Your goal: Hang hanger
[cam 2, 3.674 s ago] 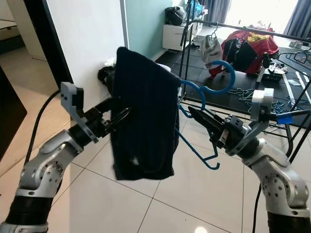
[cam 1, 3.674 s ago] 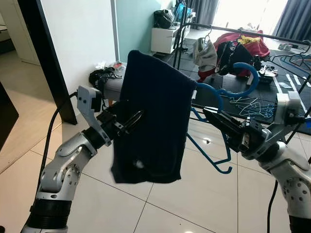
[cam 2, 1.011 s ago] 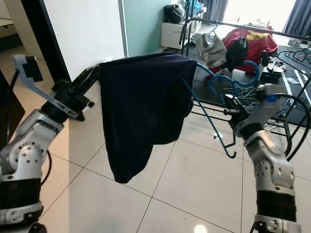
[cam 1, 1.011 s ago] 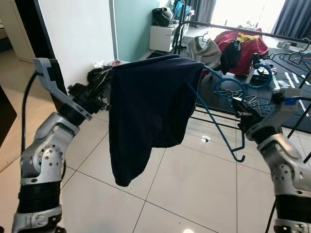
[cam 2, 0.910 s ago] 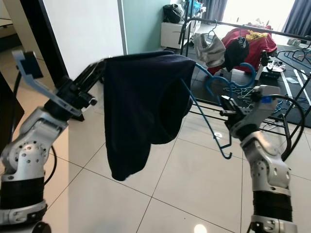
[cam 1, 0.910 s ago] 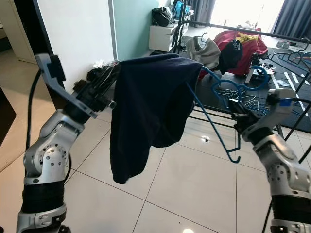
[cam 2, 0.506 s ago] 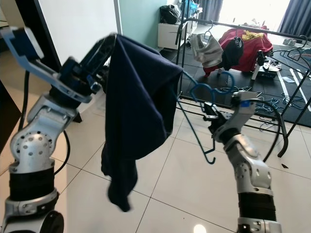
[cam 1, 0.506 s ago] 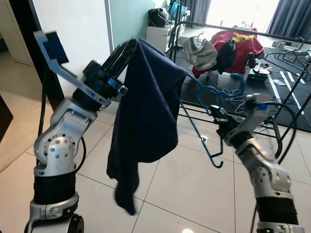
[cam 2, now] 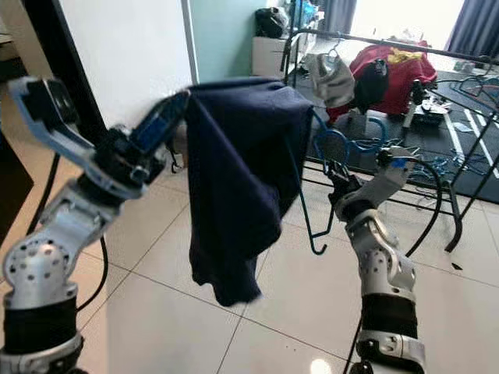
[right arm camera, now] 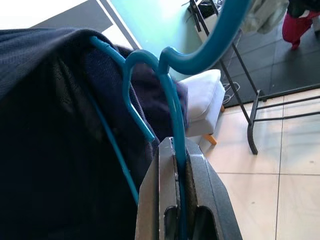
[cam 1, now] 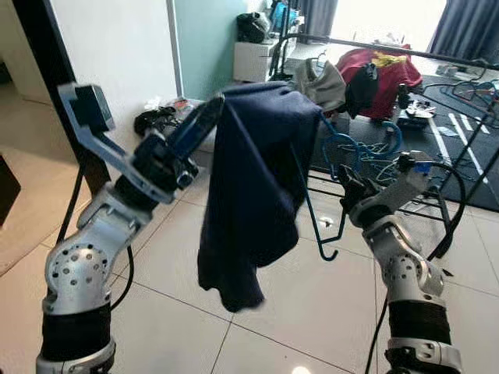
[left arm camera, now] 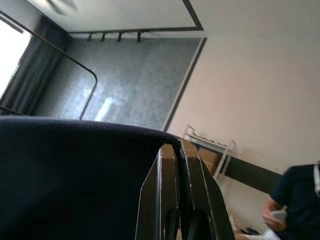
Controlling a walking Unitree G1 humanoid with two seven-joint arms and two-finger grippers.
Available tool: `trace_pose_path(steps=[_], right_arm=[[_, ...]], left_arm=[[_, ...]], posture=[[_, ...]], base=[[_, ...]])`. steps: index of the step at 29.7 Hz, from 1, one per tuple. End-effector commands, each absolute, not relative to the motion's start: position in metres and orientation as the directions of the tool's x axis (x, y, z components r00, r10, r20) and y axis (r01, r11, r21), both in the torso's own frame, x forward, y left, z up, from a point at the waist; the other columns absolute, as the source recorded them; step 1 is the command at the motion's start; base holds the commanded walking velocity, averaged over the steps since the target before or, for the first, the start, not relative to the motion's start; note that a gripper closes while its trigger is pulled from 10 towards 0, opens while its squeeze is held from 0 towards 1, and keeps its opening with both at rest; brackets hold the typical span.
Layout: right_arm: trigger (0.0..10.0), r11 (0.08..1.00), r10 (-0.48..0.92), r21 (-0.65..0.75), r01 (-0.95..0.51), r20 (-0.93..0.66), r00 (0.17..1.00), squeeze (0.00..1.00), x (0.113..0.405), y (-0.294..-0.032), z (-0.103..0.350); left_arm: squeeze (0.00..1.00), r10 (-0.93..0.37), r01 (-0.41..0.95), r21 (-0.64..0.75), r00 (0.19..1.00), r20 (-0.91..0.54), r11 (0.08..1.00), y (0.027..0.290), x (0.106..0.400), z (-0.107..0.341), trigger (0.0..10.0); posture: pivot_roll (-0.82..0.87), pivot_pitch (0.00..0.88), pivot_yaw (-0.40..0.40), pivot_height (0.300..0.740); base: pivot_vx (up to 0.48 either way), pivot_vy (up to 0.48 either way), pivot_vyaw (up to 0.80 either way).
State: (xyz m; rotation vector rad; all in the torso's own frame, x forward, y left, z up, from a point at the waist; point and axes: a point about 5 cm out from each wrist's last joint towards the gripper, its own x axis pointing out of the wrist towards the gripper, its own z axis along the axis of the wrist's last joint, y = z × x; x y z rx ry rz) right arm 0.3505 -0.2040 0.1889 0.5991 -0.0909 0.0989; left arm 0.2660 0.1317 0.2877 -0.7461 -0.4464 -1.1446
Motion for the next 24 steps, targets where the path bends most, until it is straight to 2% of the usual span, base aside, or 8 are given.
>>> trace_pose_path(steps=[1,4,8,16,20,21,22,24], right_arm=[[10.0,0.807,-0.009,0.586,-0.073,0.136,0.991,0.0,0.353,-0.214,0.194],[10.0,0.806,-0.02,0.588,-0.069,0.144,0.989,0.0,0.354,-0.215,0.196],[10.0,0.825,-0.068,0.564,-0.044,0.175,0.982,0.0,0.355,-0.219,0.204],[10.0,0.835,-0.134,0.551,0.008,0.19,0.973,0.0,0.356,-0.225,0.208],[10.0,0.857,-0.079,0.513,-0.051,0.228,0.97,0.0,0.357,-0.217,0.213],[10.0,0.875,-0.024,0.473,-0.104,0.257,0.966,0.0,0.356,-0.21,0.217],[10.0,0.887,0.021,0.438,-0.146,0.278,0.96,0.0,0.356,-0.204,0.219],[10.0,0.914,0.108,0.34,-0.221,0.322,0.94,0.0,0.353,-0.196,0.226]], left_arm=[[0.0,-0.708,0.947,-0.292,0.298,0.64,0.135,0.126,0.257,0.277,0.0],[0.0,-0.721,0.943,-0.312,0.298,0.625,0.12,0.125,0.256,0.27,0.0],[0.0,-0.813,0.914,-0.399,0.289,0.505,0.077,0.114,0.248,0.232,0.0],[0.0,-0.839,0.887,-0.459,0.277,0.468,0.036,0.107,0.241,0.214,0.0],[0.0,-0.865,0.886,-0.458,0.28,0.417,0.066,0.104,0.241,0.204,0.0],[0.0,-0.876,0.887,-0.453,0.284,0.39,0.086,0.103,0.242,0.2,0.0],[0.0,-0.883,0.888,-0.448,0.288,0.37,0.102,0.101,0.243,0.197,1.3],[0.0,-0.912,0.892,-0.432,0.281,0.3,0.133,0.096,0.241,0.187,1.1]], posture=[[0.08,0.0,-0.054,0.74],[0.07,0.0,-0.054,0.74],[0.07,0.0,-0.055,0.74],[0.07,0.0,-0.052,0.74],[0.07,0.0,-0.051,0.74],[0.07,0.0,-0.051,0.74],[0.07,0.0,-0.051,0.74],[0.06,0.0,-0.047,0.74]], base=[[0.0,0.0,0.0],[0.0,0.0,0.0],[0.0,0.0,0.0],[0.0,0.0,0.0],[0.0,0.0,0.0],[0.0,0.0,0.0],[0.0,0.0,0.0],[0.0,0.0,0.0]])
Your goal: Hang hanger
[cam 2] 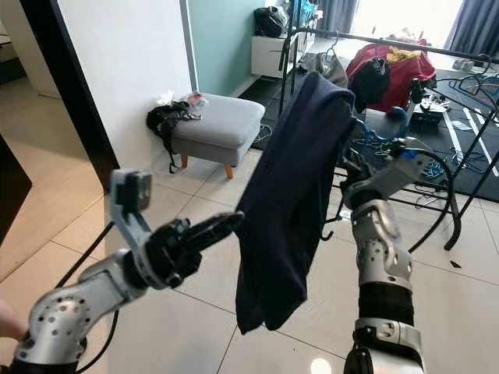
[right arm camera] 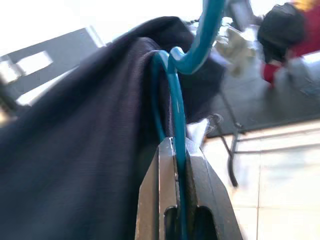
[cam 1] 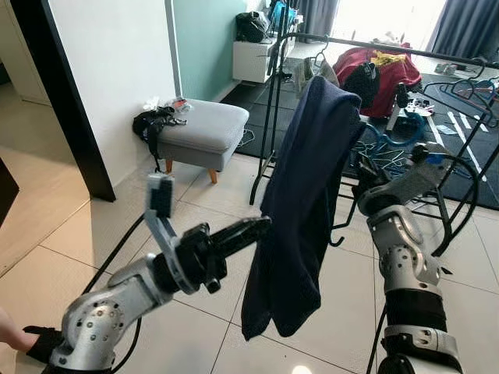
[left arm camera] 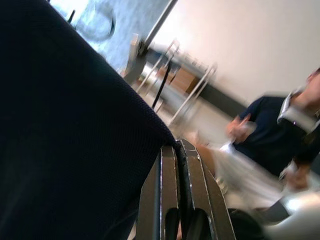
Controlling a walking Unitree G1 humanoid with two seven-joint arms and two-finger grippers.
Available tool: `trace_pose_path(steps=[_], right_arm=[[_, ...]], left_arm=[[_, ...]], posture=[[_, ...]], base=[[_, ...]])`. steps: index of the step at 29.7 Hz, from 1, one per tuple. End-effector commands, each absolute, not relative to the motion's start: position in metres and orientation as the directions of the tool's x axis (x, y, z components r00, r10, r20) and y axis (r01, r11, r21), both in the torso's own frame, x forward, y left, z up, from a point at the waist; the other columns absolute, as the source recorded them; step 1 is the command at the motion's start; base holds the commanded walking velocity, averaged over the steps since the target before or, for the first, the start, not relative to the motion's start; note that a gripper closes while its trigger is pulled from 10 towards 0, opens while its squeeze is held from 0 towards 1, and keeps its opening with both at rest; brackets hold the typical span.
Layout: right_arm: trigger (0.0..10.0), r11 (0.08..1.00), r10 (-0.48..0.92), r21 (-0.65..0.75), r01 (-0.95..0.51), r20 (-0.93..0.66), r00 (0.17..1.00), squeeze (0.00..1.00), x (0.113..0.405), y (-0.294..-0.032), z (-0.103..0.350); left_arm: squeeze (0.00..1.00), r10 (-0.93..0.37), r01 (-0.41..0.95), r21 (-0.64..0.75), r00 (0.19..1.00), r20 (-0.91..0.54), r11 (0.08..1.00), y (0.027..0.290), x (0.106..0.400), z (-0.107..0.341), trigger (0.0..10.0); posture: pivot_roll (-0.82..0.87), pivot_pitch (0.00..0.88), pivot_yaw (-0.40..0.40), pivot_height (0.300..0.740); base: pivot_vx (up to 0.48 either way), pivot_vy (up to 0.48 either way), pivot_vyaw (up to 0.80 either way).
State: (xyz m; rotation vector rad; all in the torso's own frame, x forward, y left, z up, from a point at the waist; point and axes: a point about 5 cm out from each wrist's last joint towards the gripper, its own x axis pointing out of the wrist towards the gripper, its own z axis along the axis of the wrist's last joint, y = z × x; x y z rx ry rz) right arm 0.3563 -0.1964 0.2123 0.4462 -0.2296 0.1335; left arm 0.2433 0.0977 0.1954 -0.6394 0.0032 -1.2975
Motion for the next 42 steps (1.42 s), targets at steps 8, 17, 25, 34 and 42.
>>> trace_pose_path(steps=[8,17,25,34,42], right_arm=[[10.0,0.929,0.095,0.306,-0.206,0.34,0.936,0.0,0.353,-0.201,0.232],[10.0,0.933,0.23,0.182,-0.31,0.363,0.903,0.0,0.347,-0.187,0.235],[10.0,0.899,0.405,0.024,-0.438,0.339,0.849,0.0,0.336,-0.183,0.236],[10.0,0.699,0.693,-0.05,-0.713,0.291,0.659,0.0,0.293,-0.204,0.24],[10.0,0.584,0.794,-0.069,-0.809,0.254,0.552,0.0,0.264,-0.236,0.255]], left_arm=[[0.0,-0.93,0.889,-0.424,0.29,0.226,0.174,0.088,0.241,0.177,5.3],[1.0,-0.925,0.883,-0.399,0.337,0.174,0.247,0.088,0.247,0.171,10.0],[1.0,-0.937,0.901,-0.291,0.348,0.037,0.323,0.107,0.251,0.166,10.0],[1.0,-0.615,0.669,-0.195,0.74,0.273,0.717,0.16,0.308,0.232,10.0],[0.0,-0.519,0.644,-0.255,0.747,0.416,0.721,0.156,0.312,0.266,10.0]], posture=[[0.06,0.0,-0.046,0.74],[0.06,0.0,-0.044,0.74],[0.05,0.0,-0.046,0.74],[0.06,0.0,-0.05,0.74],[0.04,0.0,-0.051,0.74]], base=[[0.0,0.0,0.0],[0.0,0.0,0.0],[0.0,0.0,0.0],[0.0,0.0,0.0],[0.0,0.0,0.0]])
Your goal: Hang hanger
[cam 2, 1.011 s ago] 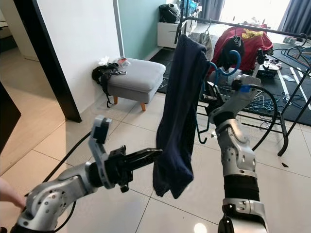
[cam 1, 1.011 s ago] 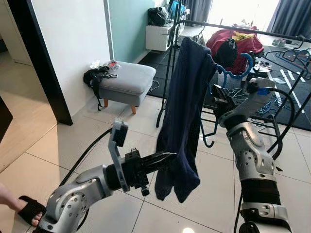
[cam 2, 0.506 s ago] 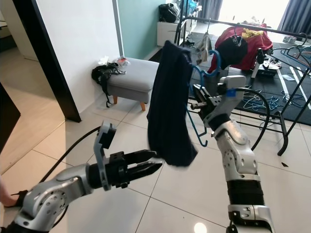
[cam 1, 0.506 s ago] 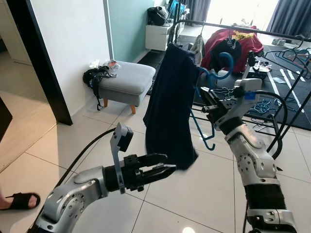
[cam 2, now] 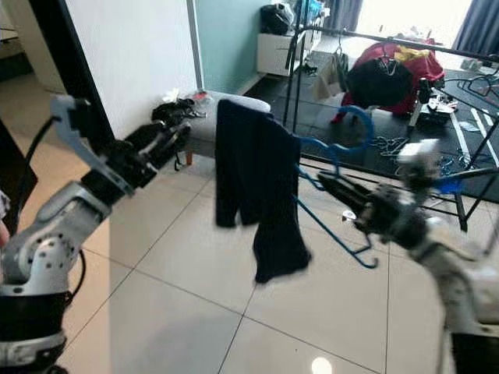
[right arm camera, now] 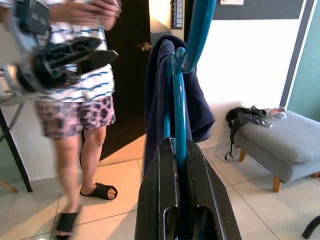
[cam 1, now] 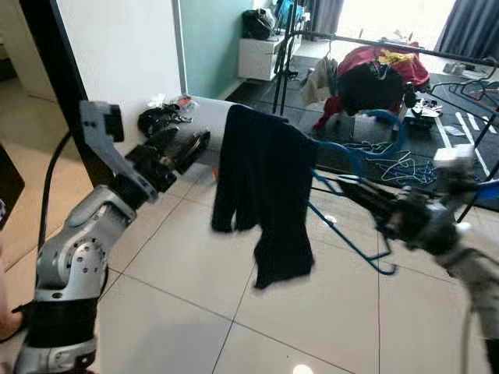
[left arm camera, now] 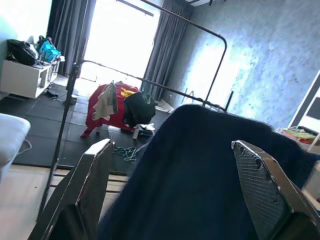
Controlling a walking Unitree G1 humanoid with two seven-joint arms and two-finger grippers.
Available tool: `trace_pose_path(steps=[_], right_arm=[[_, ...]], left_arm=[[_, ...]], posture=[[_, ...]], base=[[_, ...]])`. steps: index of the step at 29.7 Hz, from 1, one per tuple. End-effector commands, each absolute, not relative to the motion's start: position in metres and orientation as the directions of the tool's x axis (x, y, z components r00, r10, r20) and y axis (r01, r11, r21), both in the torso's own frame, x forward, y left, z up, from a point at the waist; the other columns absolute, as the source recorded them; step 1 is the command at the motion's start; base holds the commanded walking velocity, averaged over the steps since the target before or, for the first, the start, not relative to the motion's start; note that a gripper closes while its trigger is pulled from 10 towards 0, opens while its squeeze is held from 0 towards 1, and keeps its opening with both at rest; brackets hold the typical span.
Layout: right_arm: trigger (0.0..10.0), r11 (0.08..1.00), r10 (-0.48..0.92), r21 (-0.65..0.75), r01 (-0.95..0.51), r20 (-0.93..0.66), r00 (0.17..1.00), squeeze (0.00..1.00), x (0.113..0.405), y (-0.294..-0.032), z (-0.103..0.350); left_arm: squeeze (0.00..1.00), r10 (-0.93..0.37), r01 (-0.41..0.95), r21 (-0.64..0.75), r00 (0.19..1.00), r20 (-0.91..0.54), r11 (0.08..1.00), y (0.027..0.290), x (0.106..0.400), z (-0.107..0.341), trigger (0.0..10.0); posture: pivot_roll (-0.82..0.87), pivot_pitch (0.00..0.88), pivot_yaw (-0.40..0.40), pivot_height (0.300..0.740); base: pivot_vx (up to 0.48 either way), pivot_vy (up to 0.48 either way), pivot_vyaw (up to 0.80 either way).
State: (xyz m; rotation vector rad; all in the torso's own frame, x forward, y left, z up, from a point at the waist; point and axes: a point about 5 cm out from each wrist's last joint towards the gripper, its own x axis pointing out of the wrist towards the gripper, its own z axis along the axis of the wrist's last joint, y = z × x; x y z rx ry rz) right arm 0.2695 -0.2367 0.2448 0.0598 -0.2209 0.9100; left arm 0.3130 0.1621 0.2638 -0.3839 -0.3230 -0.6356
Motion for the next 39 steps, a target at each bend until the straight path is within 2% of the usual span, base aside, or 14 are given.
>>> trace_pose_path(steps=[1,6,11,12,15,18,19,35,37,39], right_arm=[[10.0,0.574,0.801,-0.075,-0.815,0.257,0.541,0.0,0.263,-0.238,0.259],[10.0,0.51,0.831,-0.078,-0.856,0.302,0.468,0.0,0.259,-0.235,0.271],[10.0,0.489,0.84,-0.07,-0.869,0.305,0.448,0.0,0.257,-0.234,0.273],[10.0,0.423,0.871,-0.061,-0.904,0.303,0.387,0.0,0.255,-0.225,0.274],[10.0,0.383,0.886,-0.058,-0.922,0.304,0.349,0.0,0.256,-0.217,0.275],[10.0,0.379,0.888,-0.057,-0.924,0.303,0.345,0.0,0.256,-0.216,0.275],[10.0,0.373,0.89,-0.056,-0.926,0.304,0.34,0.0,0.256,-0.216,0.275],[10.0,0.444,0.855,-0.064,-0.894,0.329,0.401,0.0,0.256,-0.227,0.282],[10.0,0.473,0.839,-0.064,-0.879,0.338,0.427,0.0,0.258,-0.23,0.283],[10.0,0.539,0.796,-0.059,-0.84,0.362,0.485,0.0,0.263,-0.236,0.285]], left_arm=[[0.0,-0.524,0.643,-0.253,0.749,0.406,0.723,0.154,0.312,0.265,10.0],[0.0,-0.581,0.673,-0.24,0.731,0.358,0.699,0.139,0.306,0.252,10.0],[0.0,-0.583,0.674,-0.238,0.731,0.355,0.699,0.138,0.305,0.251,10.0],[0.0,-0.608,0.689,-0.213,0.717,0.341,0.693,0.134,0.302,0.251,10.0],[0.0,-0.613,0.687,-0.191,0.718,0.331,0.701,0.131,0.301,0.25,10.0],[0.0,-0.61,0.684,-0.188,0.72,0.33,0.705,0.131,0.301,0.25,10.0],[0.0,-0.606,0.682,-0.188,0.721,0.336,0.707,0.131,0.301,0.25,0.0],[0.0,-0.589,0.67,-0.148,0.721,0.366,0.728,0.14,0.302,0.254,0.0],[0.0,-0.588,0.672,-0.146,0.717,0.375,0.726,0.142,0.302,0.256,0.0],[0.0,-0.591,0.686,-0.149,0.7,0.401,0.712,0.146,0.299,0.262,0.0]], posture=[[0.04,0.0,-0.051,0.74],[0.05,0.0,-0.062,0.74],[0.05,0.0,-0.062,0.74],[0.06,0.0,-0.071,0.74],[0.06,0.0,-0.072,0.74],[0.06,0.0,-0.072,0.74],[0.06,0.0,-0.074,0.74],[0.05,0.0,-0.069,0.74],[0.05,0.0,-0.069,0.74],[0.05,0.0,-0.071,0.74]], base=[[0.0,0.0,0.0],[0.0,0.0,0.0],[0.0,0.0,0.0],[0.0,0.0,0.0],[0.0,0.0,0.0],[0.0,0.0,0.0],[0.0,0.0,0.0],[0.0,0.0,0.0],[0.0,0.0,0.0],[0.0,0.0,0.0]])
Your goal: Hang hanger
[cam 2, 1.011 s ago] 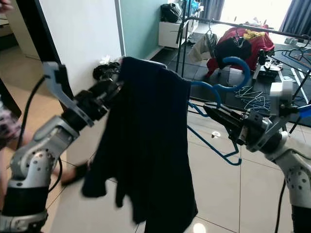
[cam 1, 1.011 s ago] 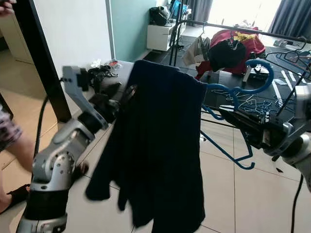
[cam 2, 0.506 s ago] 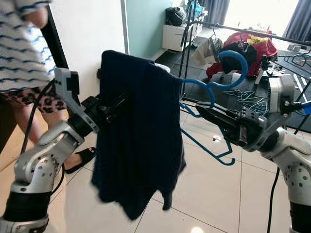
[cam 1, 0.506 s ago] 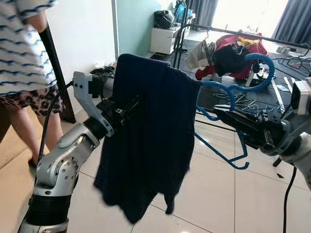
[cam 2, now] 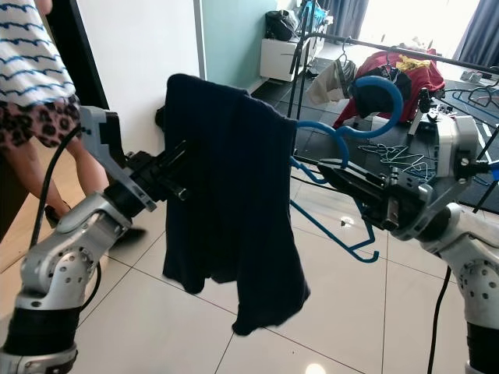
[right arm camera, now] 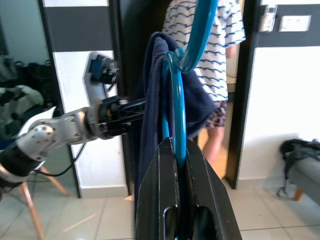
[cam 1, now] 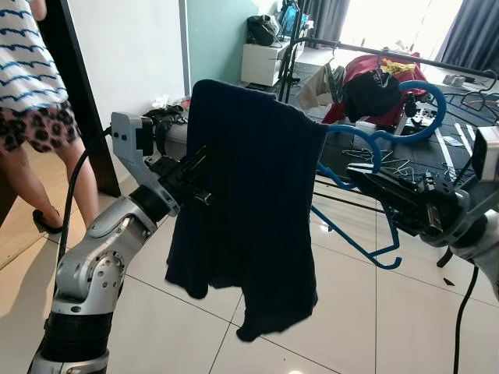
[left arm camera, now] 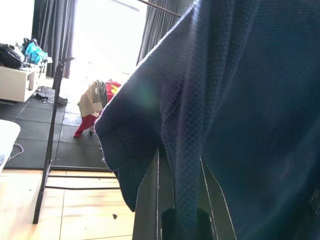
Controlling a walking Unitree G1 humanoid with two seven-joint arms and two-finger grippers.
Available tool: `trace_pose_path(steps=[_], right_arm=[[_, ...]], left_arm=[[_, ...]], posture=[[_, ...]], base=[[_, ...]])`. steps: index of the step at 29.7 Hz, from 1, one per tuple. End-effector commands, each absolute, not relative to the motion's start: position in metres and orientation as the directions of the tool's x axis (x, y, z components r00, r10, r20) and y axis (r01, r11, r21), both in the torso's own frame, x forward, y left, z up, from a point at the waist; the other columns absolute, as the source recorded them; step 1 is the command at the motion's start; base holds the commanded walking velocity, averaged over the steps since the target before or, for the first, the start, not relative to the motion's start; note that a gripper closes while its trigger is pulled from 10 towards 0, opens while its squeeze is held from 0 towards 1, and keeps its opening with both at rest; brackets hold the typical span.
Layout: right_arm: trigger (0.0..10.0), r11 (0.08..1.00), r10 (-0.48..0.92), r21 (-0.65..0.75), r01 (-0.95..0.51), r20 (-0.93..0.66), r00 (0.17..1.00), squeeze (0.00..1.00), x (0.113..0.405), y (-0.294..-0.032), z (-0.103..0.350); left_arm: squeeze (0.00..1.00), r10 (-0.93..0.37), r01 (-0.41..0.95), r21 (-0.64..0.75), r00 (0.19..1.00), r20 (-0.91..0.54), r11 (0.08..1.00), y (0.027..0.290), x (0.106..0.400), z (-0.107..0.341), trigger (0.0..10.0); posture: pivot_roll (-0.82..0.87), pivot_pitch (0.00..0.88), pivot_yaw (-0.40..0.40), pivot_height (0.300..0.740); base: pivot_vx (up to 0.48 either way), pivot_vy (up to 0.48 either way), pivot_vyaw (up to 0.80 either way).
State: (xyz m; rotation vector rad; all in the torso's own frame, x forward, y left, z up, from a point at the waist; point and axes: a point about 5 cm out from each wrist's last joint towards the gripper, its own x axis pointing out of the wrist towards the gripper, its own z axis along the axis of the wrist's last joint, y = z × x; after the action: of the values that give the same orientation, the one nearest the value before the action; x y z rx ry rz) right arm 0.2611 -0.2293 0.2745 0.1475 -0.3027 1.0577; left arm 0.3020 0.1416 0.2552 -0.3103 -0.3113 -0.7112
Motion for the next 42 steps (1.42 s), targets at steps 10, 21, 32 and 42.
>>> trace_pose_path(steps=[10,21,32,42], right_arm=[[10.0,0.665,0.604,0.044,-0.746,0.556,0.571,0.0,0.274,-0.252,0.3],[10.0,0.642,0.557,0.131,-0.756,0.598,0.576,0.0,0.278,-0.242,0.291],[10.0,0.581,0.566,0.155,-0.799,0.628,0.534,0.0,0.276,-0.227,0.292],[10.0,0.496,0.727,0.082,-0.865,0.505,0.465,0.0,0.265,-0.209,0.278]], left_arm=[[0.0,-0.597,0.735,-0.193,0.65,0.47,0.65,0.153,0.292,0.27,0.0],[0.0,-0.688,0.838,-0.194,0.532,0.493,0.51,0.14,0.278,0.271,0.0],[0.0,-0.845,0.907,-0.145,0.42,0.33,0.395,0.11,0.262,0.242,5.3],[1.0,-0.759,0.807,-0.103,0.584,0.286,0.582,0.126,0.284,0.238,10.0]], posture=[[0.05,0.0,-0.07,0.74],[0.05,0.0,-0.068,0.74],[0.05,0.0,-0.066,0.74],[0.05,0.0,-0.066,0.74]], base=[[0.0,0.0,0.0],[0.0,0.0,0.0],[0.0,0.0,0.0],[0.0,0.0,0.0]])
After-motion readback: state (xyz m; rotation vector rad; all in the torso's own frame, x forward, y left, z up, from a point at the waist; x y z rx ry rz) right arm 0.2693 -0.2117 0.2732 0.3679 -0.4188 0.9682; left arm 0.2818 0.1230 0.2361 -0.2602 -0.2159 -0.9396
